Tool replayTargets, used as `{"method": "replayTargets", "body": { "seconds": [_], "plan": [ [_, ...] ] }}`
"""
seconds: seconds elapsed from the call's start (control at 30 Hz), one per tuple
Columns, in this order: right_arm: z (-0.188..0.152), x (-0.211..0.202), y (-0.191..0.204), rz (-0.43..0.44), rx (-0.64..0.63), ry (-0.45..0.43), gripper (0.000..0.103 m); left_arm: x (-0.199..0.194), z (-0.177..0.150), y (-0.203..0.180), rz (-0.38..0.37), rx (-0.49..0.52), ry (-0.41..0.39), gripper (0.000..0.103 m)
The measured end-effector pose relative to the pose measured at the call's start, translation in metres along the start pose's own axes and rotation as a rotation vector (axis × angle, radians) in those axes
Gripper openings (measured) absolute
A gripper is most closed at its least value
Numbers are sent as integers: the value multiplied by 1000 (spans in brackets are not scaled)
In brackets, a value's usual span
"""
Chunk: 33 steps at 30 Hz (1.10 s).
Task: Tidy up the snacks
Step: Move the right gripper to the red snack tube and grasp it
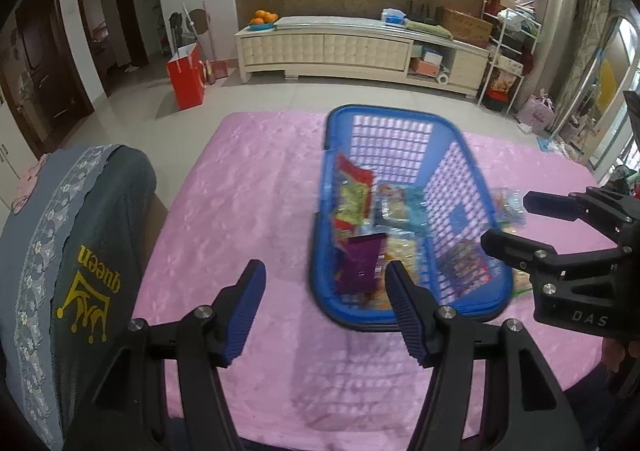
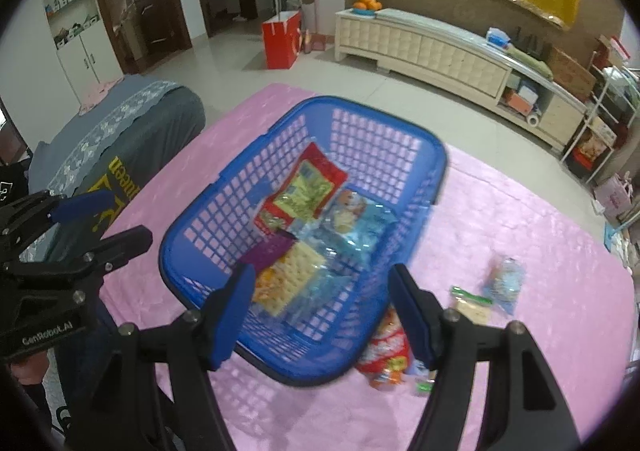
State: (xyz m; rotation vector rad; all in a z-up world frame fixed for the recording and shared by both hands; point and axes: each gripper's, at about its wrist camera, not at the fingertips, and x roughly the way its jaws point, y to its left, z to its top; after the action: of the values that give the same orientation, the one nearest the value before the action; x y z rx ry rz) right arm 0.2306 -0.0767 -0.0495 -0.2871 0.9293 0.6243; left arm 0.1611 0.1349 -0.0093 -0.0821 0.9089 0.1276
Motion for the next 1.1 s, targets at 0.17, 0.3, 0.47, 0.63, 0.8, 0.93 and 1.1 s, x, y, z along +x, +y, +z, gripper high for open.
{"method": "replayTargets", "body": {
  "seconds": [0.17, 0.3, 0.47, 0.63, 0.8, 0.93, 1.1],
  "plan": [
    [-12, -20, -29, -27, 35, -29, 73, -4, 2, -31, -23, 23, -13, 60],
    [-26, -28, -54, -46, 72, -36, 73, -2, -1, -59, -49, 43, -12, 60],
    [-48, -29, -74, -69, 73, -26, 73, 2, -17, -85, -46, 25, -22, 60],
    [-68, -16, -83, -79, 55, 10, 73, 4, -41, -100, -76, -23, -21, 60],
    [-86, -5, -80, -50, 33, 6, 73, 11, -65, -105, -63, -53, -3, 60],
    [-97, 11, -69, -41, -26, 30, 73, 19, -82, -95, -39, -116, 11, 60],
    [-102, 34, -55, -57, -90, 35, 73, 32, -95, -84, -27, -134, 31, 60]
  ]
}}
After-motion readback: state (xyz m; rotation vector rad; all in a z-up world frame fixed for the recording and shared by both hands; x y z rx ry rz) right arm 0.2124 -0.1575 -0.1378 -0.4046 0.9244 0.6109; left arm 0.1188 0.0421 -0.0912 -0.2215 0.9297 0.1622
